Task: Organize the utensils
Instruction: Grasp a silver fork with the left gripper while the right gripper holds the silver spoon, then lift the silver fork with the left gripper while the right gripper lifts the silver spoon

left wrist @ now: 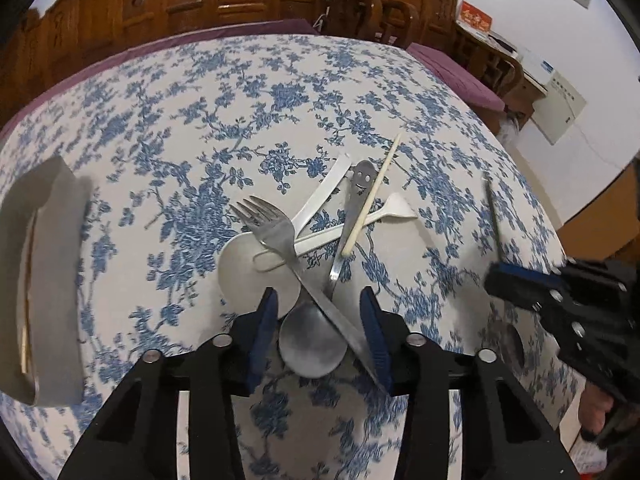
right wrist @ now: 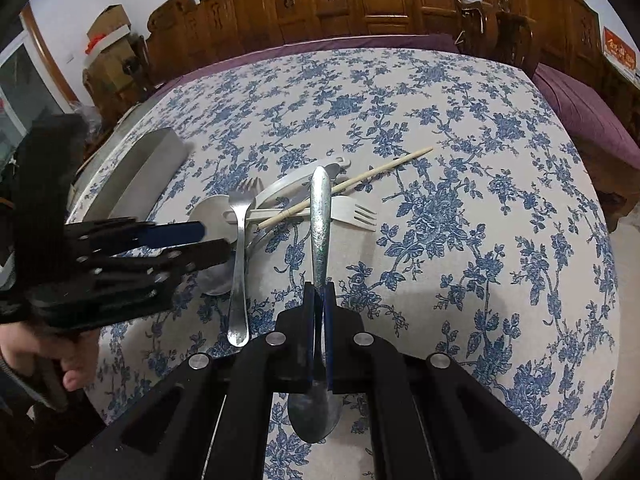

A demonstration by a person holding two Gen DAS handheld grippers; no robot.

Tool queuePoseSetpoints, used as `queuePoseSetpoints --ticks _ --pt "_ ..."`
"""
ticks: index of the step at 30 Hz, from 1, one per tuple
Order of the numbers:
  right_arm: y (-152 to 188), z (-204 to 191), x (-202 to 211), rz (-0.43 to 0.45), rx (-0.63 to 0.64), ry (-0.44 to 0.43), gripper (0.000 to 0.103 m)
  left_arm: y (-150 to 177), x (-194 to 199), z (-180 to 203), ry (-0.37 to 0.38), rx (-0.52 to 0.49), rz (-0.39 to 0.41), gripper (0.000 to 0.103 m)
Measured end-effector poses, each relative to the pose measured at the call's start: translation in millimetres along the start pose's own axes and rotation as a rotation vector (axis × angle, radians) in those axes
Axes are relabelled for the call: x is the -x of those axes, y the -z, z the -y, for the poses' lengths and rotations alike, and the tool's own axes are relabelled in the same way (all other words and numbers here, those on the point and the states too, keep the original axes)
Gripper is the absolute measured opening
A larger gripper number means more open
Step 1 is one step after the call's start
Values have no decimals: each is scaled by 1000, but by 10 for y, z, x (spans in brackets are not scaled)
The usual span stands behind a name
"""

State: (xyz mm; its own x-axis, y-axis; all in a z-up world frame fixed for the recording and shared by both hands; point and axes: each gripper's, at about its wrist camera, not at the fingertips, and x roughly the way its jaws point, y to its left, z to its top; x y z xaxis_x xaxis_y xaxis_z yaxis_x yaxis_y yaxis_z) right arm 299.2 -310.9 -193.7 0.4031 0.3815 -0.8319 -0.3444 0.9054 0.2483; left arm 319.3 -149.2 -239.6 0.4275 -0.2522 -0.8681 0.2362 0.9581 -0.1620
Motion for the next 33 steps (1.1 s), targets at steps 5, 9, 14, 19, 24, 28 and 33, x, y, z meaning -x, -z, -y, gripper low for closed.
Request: queuePoseSetpoints --ticks 5,9,14,19,24,28,33 --pt "39 35 19 7 -3 -7 5 -29 -171 20 -18 21 -27 23" --pt "53 66 30 13 -15 -14 5 -59 -241 -24 -50 52 -45 20" --pt "57 61 44 20 -19 -23 5 -93 -275 -33 -49 66 -58 19" --pt "70 58 54 19 -23 -23 5 -143 -290 22 -45 58 -60 19" --pt "100 75 56 13 -34 -19 5 -221 -318 6 -39 69 -58 19" --pt "120 75 63 10 -33 -20 5 -261 -341 -20 -39 71 -43 23" --pt "135 58 61 4 -30 -20 5 -285 -363 -90 -29 72 -11 17"
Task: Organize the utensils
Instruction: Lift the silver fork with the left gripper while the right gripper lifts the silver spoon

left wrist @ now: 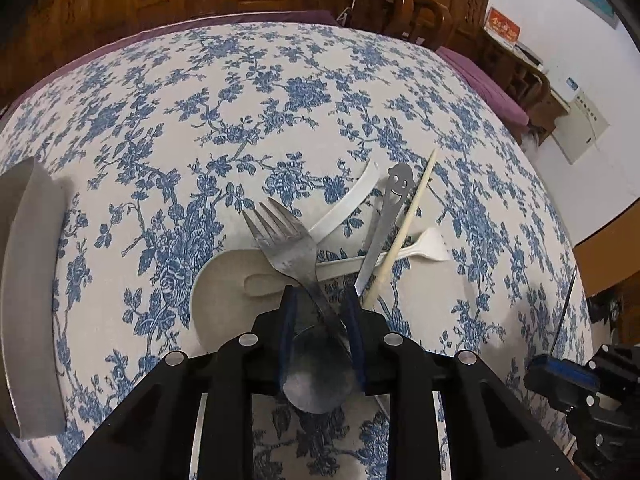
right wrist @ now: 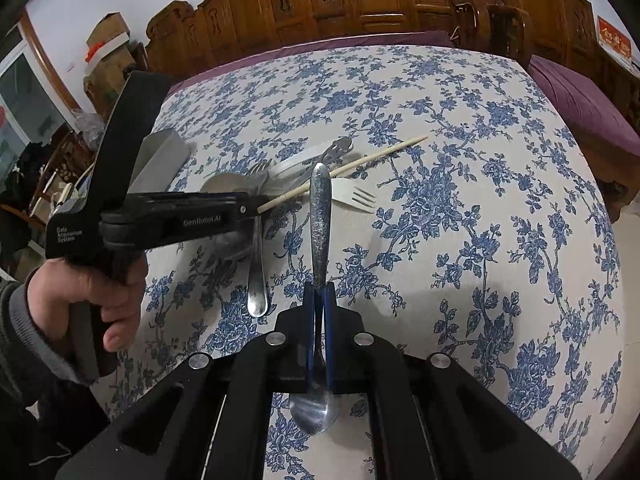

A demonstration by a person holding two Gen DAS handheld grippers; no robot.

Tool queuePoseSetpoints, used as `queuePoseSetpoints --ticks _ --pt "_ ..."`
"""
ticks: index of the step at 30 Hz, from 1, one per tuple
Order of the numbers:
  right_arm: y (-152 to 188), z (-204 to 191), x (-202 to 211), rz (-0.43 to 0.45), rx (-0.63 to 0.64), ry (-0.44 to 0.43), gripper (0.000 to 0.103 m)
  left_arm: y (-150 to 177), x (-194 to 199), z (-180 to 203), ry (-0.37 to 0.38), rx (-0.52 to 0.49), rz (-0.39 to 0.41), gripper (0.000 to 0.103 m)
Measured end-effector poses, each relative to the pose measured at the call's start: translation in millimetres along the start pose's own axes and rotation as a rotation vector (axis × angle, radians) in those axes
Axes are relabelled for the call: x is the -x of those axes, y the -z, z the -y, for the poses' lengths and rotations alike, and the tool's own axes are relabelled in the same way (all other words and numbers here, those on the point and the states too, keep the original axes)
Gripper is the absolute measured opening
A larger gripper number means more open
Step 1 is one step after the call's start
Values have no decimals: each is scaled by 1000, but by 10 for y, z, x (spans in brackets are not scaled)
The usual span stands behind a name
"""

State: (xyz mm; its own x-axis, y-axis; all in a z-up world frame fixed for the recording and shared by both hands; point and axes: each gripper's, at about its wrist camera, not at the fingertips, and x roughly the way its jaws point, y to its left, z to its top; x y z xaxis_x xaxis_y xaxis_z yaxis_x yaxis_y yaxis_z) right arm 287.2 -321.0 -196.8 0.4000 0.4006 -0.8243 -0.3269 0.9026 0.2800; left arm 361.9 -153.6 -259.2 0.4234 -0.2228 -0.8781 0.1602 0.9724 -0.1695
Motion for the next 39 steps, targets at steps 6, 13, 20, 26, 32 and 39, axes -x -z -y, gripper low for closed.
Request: queuePoseSetpoints --ticks 6,13,20,26,32,39 --pt "11 -4 -7 -5 -3 4 5 1 23 -106 17 18 -1 0" --pt "12 -88 18 -5 5 6 5 82 87 -178 23 22 -10 0" --pt "7 -123 12 -7 9 5 5 -11 130 -73 14 -5 -2 9" --pt "12 -85 3 -8 3 5 5 -104 -57 -63 -30 13 -29 24" --pt "34 -5 -14 -12 -10 4 5 -124 -104 52 -89 -51 -4 26" --pt "56 -22 -24 -16 -14 6 5 -141 -47 -114 -46 -7 11 5"
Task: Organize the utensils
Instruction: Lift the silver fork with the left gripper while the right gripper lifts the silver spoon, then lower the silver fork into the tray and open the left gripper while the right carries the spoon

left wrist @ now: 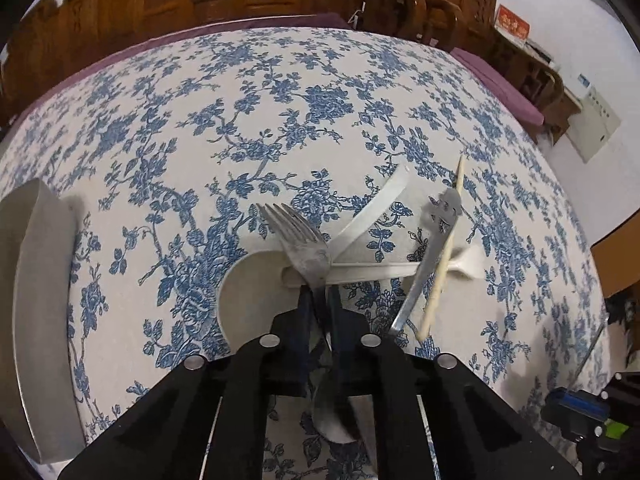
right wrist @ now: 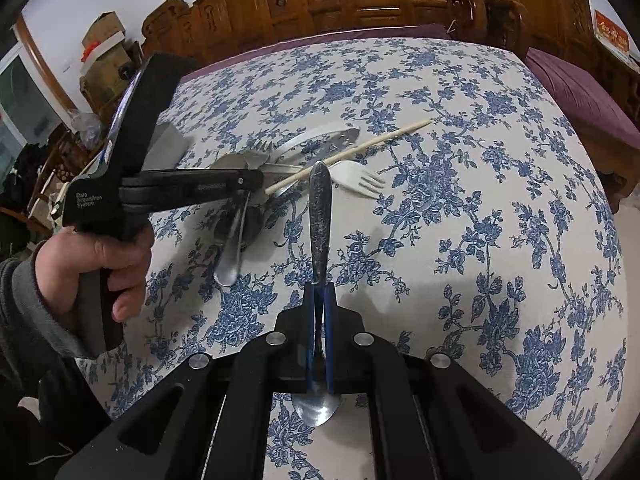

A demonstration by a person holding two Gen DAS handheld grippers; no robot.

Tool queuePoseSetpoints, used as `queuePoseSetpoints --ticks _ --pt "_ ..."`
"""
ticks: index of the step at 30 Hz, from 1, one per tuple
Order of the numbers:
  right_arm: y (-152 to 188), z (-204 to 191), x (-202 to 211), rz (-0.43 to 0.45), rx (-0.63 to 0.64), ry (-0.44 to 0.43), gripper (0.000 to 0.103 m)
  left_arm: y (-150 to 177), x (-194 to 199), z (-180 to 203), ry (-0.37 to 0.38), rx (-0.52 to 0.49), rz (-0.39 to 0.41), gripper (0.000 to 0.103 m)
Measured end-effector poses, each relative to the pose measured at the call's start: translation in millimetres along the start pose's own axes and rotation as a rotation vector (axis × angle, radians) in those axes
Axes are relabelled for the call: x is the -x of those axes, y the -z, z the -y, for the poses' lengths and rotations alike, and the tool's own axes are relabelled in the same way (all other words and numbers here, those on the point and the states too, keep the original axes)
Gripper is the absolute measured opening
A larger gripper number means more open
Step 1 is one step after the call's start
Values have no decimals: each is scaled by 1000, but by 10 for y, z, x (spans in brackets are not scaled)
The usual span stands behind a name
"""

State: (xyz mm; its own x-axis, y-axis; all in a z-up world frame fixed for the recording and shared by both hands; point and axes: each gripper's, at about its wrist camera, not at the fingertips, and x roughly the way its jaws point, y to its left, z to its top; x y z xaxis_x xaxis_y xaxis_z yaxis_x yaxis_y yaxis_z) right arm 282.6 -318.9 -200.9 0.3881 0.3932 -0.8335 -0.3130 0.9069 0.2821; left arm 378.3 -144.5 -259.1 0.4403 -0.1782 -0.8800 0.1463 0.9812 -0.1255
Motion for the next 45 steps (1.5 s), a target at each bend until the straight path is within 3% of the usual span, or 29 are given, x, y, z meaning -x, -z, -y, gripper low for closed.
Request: queuePoseSetpoints --ticks 9,25,45 --pt "-32 -208 -5 3 20 3 5 146 250 -61 17 -33 21 2" --pt "-233 -740 22 28 69 2 5 119 943 -310 61 -66 124 2" --pt "-719 -1732 -195 52 156 -27 5 108 1525 -1379 36 -29 201 2"
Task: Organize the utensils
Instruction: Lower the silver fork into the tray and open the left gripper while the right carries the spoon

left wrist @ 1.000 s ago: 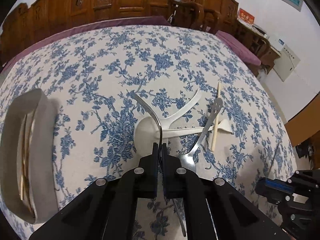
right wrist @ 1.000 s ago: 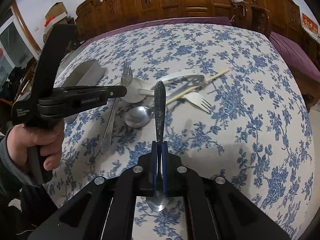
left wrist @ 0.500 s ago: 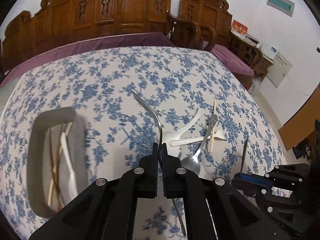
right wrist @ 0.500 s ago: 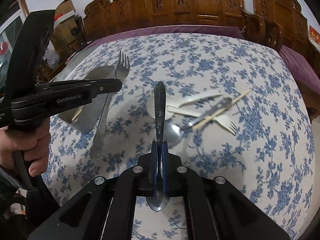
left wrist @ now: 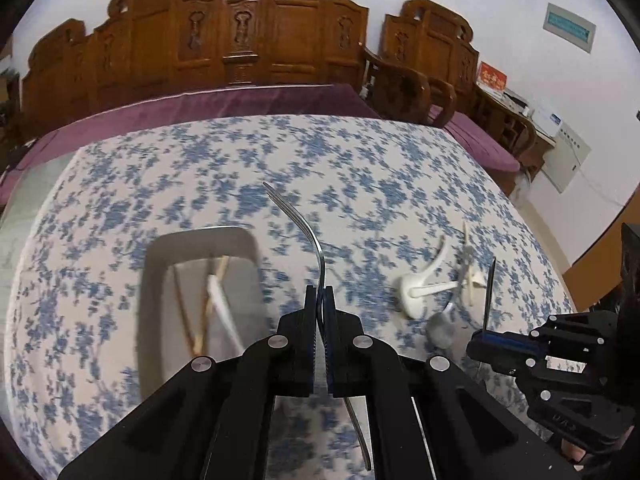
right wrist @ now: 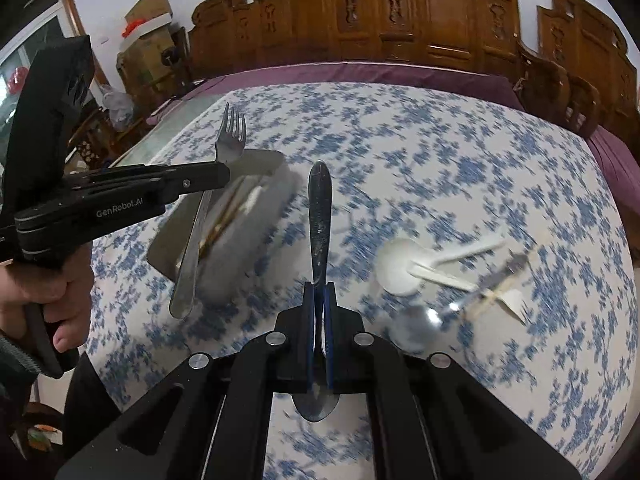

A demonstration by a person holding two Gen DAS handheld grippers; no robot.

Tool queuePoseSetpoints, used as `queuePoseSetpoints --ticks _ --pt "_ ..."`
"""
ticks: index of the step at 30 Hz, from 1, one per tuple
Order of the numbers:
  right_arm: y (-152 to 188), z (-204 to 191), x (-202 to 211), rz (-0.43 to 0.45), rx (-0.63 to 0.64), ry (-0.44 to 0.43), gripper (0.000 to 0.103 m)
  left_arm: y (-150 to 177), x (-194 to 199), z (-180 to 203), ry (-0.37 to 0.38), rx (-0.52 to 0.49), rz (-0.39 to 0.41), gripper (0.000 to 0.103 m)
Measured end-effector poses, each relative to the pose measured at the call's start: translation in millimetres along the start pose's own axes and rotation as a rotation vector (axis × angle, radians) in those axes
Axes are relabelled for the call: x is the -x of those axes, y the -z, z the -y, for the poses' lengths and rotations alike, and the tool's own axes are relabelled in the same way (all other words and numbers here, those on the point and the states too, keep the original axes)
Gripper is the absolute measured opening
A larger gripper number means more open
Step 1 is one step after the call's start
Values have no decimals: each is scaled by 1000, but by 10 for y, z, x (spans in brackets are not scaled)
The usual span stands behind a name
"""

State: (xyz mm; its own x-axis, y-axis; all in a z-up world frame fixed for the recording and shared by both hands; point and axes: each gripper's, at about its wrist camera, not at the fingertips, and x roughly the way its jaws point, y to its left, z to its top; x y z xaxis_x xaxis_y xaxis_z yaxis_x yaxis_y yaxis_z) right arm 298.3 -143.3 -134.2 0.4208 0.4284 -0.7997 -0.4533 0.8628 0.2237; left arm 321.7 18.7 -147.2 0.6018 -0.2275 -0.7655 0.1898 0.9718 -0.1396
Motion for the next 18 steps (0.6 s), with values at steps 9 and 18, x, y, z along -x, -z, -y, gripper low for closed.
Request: queuePoseSetpoints --ticks 9,18 --pt "-341 -387 -205 4 51 -34 5 -83 2 -525 -38 23 4 2" --pt "-570 -617 -370 6 80 -57 5 -32 -243 -875 -78 47 -44 2"
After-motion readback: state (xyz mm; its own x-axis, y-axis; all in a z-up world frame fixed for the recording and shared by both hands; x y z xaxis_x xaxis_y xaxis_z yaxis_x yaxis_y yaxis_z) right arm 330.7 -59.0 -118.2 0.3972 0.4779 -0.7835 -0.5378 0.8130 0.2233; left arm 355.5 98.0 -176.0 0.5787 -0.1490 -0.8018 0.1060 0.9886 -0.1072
